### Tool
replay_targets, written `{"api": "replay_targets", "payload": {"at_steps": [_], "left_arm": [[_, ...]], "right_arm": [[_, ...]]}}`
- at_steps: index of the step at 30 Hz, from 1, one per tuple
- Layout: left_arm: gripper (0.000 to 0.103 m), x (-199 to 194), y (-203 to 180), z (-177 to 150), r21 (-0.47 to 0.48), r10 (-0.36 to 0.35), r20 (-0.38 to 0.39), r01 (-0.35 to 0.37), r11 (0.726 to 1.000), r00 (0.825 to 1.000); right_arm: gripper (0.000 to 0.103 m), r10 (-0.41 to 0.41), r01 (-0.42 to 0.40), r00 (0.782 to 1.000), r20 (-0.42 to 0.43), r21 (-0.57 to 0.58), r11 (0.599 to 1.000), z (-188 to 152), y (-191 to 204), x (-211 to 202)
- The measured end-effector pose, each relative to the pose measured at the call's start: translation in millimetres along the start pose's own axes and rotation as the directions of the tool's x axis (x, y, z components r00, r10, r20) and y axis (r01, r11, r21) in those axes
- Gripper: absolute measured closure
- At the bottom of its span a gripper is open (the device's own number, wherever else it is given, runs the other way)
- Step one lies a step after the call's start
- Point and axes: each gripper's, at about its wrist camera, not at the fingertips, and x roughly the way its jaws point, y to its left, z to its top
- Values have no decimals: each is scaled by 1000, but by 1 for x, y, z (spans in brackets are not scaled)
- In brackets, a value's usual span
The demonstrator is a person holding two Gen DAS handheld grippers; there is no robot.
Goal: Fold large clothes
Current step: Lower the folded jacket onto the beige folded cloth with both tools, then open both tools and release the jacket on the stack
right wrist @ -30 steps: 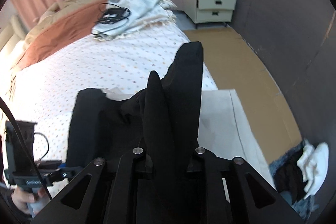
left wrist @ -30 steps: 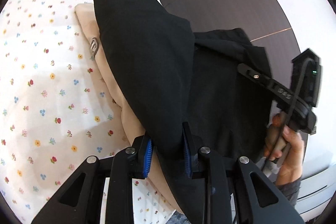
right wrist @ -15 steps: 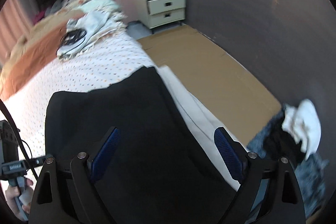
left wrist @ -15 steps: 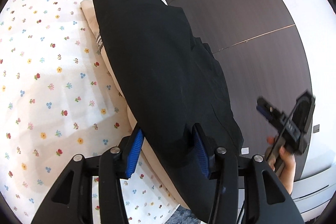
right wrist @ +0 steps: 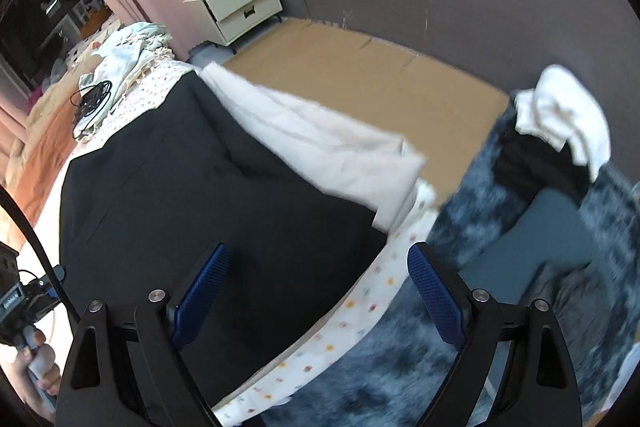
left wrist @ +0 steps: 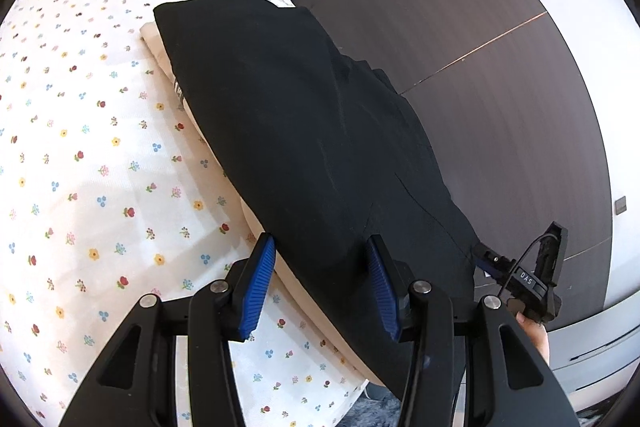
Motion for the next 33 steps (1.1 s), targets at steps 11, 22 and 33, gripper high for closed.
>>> {"api": "replay_targets", "payload": {"at_steps": [11, 22, 33], "left_arm": [[55, -4, -7, -5, 45, -12, 19, 11, 999, 1000], [55, -5, -3, -10, 58, -24, 29, 22, 998, 999], [55, -16, 9, -8, 31, 9, 12, -10, 999, 1000]], "right_arm": [[97, 62, -65, 993, 105, 28, 997, 18, -20, 9], [98, -12, 0, 992, 123, 98, 995, 24, -51, 21], [96, -35, 15, 993, 116, 167, 986, 18, -17, 9]]}}
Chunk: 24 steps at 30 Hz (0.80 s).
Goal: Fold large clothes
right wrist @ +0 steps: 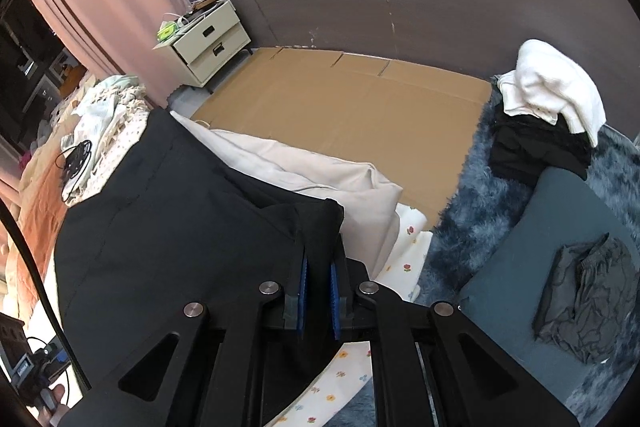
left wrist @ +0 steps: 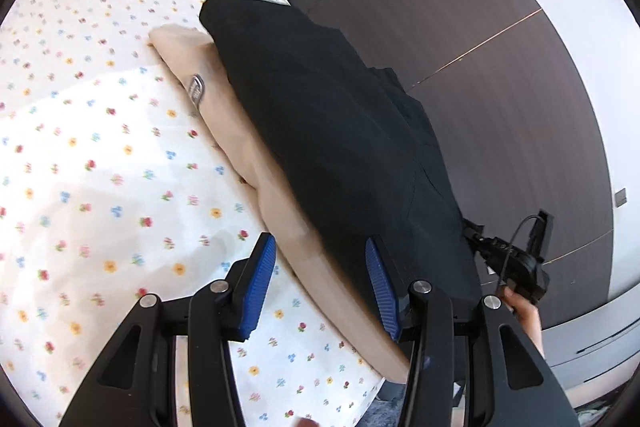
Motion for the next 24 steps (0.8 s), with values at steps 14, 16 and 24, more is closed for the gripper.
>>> {"api": "replay_targets", "payload": {"at_steps": [14, 16, 24], "left_arm": [[9, -95, -43, -5, 98, 45, 125, -57, 993, 991], [9, -116, -48, -7, 114, 63, 144, -80, 990, 988], [9, -181, -72, -28, 193, 161, 231, -207, 959, 960]], "right_arm": [[18, -29, 34, 997, 67, -68, 997, -21, 26, -92], [18, -14, 19, 997, 73, -67, 998, -28, 27, -108], [18, -21, 31, 993, 115, -87, 996, -63, 36, -168]]}}
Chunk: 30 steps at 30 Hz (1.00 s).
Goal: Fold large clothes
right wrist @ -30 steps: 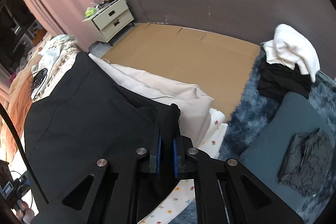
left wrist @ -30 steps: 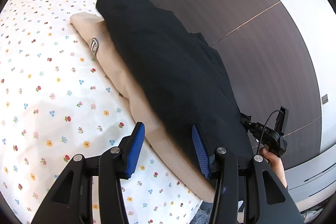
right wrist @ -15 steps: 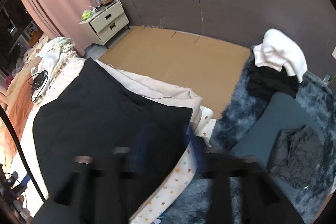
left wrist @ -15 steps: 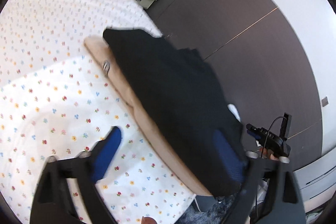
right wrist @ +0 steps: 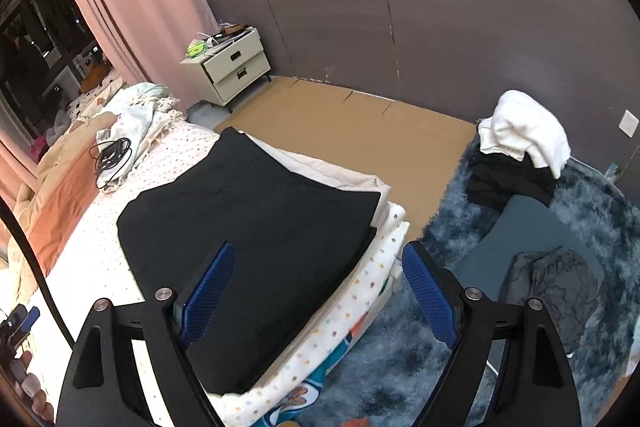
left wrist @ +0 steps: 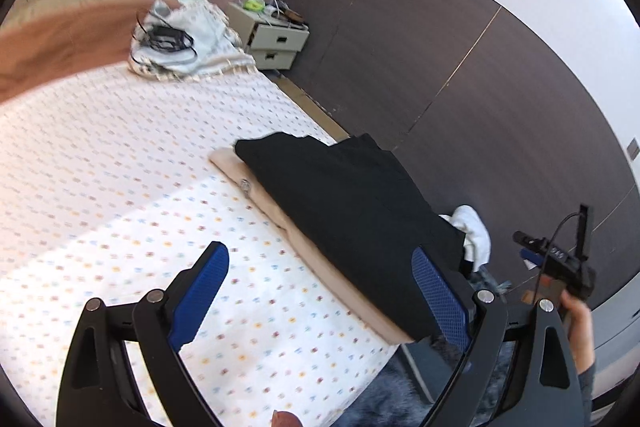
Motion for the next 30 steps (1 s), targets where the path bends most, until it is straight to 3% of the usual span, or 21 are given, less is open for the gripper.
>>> {"api": "replay_targets", "payload": {"at_steps": [7, 11, 24, 30], "left_arm": [[9, -70, -16, -14, 110, 63, 78, -72, 991, 995], [9, -115, -19, -26, 133, 74, 120, -90, 987, 990], [9, -235, -13, -76, 138, 135, 254, -174, 975, 958], [9, -289, -9, -104, 114, 176, 303, -219, 969, 937]], "right_arm": [[16, 35, -34, 999, 19, -56, 998, -32, 25, -54], [0, 76, -72, 997, 35, -93, 993, -52, 37, -86], [0, 126, -103, 987, 96, -220, 970, -111, 55, -165], [0, 204, -170, 973, 106, -269, 948, -137, 56, -188]]}}
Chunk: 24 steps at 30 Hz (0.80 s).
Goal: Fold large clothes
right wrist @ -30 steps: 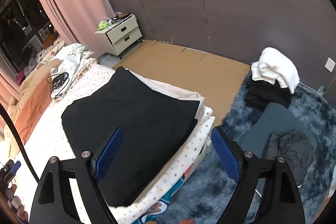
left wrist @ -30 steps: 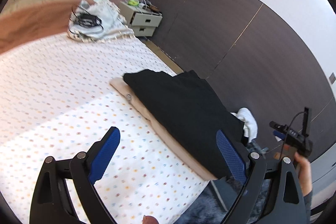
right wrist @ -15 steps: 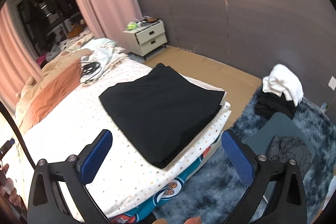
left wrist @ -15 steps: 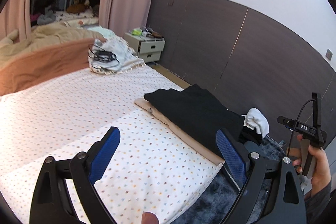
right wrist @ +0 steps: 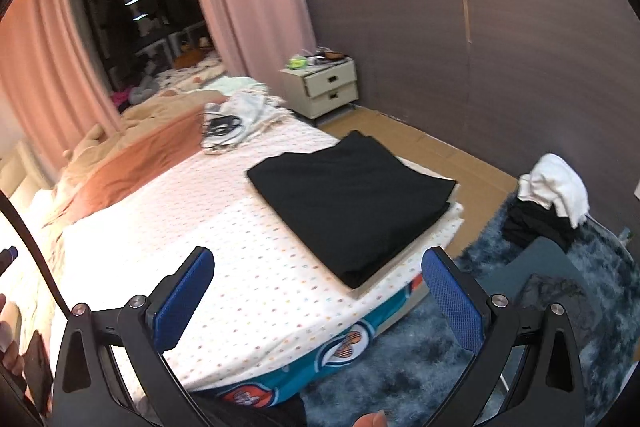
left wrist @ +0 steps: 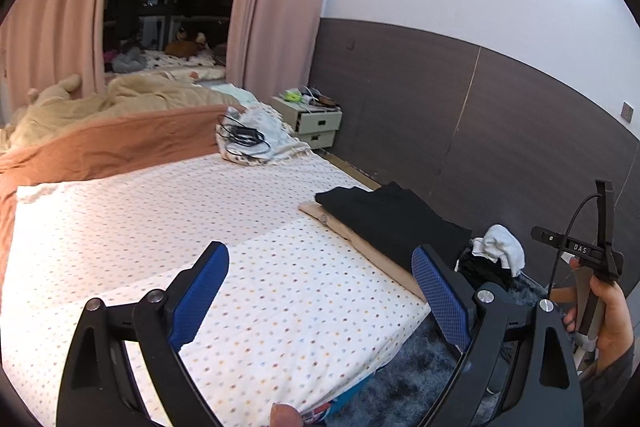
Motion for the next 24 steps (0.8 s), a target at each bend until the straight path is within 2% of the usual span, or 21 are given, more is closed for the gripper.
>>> {"api": "replay_targets", "payload": {"at_steps": [7, 13, 17, 21, 24], "left_arm": [[9, -60, 4, -15, 3, 47, 56, -47, 999, 997], [9, -104, 0, -36, 5, 78, 99, -79, 997, 992], [9, -129, -4, -54, 7, 112, 117, -114, 993, 987], [9, -151, -6, -66, 0, 124, 107, -125, 992, 986], [9, -171, -8, -74, 2, 155, 133, -157, 988, 979]], "right_arm": [[0, 81, -80, 996, 28, -32, 996, -27, 6, -29], [0, 107, -103, 991, 75, -59, 993, -50, 3, -55], [0, 191, -179, 975, 115, -107, 978, -72, 7, -73], [0, 223, -199, 963, 152, -160, 967, -94, 7, -87], [0, 243, -214, 956, 164, -180, 960, -111, 5, -92]]}}
